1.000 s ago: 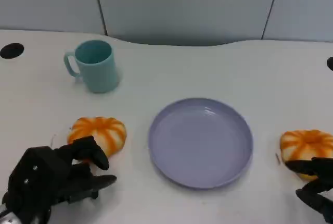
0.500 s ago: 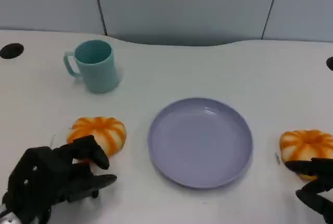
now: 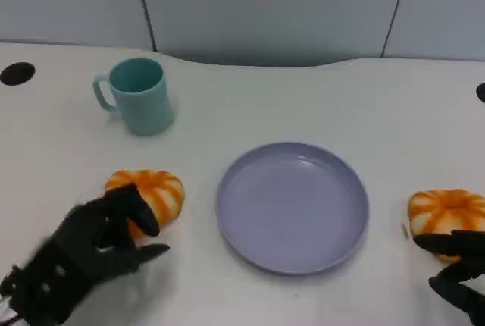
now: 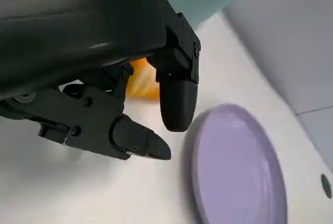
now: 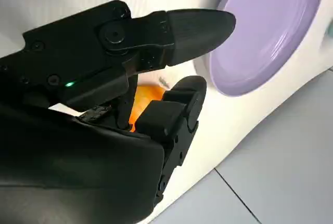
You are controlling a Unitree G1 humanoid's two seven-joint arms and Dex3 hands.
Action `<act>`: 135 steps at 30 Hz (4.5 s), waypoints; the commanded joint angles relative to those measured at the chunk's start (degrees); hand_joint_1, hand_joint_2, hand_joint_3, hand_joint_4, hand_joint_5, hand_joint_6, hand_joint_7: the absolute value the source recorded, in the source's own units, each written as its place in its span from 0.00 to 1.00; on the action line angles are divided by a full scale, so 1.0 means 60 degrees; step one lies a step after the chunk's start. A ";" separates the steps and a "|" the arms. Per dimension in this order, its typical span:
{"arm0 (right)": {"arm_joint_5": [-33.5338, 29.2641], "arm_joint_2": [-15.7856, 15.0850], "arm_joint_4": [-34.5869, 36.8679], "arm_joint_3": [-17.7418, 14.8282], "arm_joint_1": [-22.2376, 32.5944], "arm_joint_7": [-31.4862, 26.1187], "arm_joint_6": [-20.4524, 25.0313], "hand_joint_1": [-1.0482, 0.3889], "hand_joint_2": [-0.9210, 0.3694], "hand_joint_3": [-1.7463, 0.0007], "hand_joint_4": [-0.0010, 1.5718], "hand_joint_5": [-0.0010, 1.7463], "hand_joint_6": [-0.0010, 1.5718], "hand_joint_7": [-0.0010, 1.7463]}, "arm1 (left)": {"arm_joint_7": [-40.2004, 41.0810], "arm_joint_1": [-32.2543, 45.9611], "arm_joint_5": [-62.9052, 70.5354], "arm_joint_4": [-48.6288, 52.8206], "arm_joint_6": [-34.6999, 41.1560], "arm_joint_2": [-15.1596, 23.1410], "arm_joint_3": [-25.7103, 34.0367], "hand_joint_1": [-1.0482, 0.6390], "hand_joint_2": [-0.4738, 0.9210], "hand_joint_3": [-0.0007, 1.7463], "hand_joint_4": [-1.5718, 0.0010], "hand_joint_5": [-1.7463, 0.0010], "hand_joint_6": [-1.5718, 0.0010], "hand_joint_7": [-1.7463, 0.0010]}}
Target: Grasp the bread from the table and place it into the plate.
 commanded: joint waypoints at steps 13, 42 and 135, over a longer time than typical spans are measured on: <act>-0.0184 0.0202 -0.0436 0.0306 -0.0030 -0.0238 0.0550 0.54 0.00 0.82 0.38 0.48 0.53 0.00 | -0.1269 -0.1132 0.5664 -0.4302 0.1285 0.3385 -0.0969 0.25 0.93 0.00 0.80 0.69 0.71 0.95; -0.0219 0.0228 -0.0807 0.0325 0.0195 -0.0267 0.0645 0.55 0.00 0.81 0.38 0.52 0.52 0.00 | -0.2879 -0.6246 0.6736 0.3289 0.3400 0.1455 -0.4666 0.17 0.87 0.01 0.99 0.87 0.87 0.99; -0.0171 0.0247 -0.0922 0.0145 0.0117 -0.0271 0.0515 0.57 0.00 0.81 0.40 0.42 0.52 0.01 | 0.1320 -0.7204 0.1825 0.5999 -0.1227 0.0215 -0.2357 0.58 0.93 0.06 0.48 0.00 0.58 0.00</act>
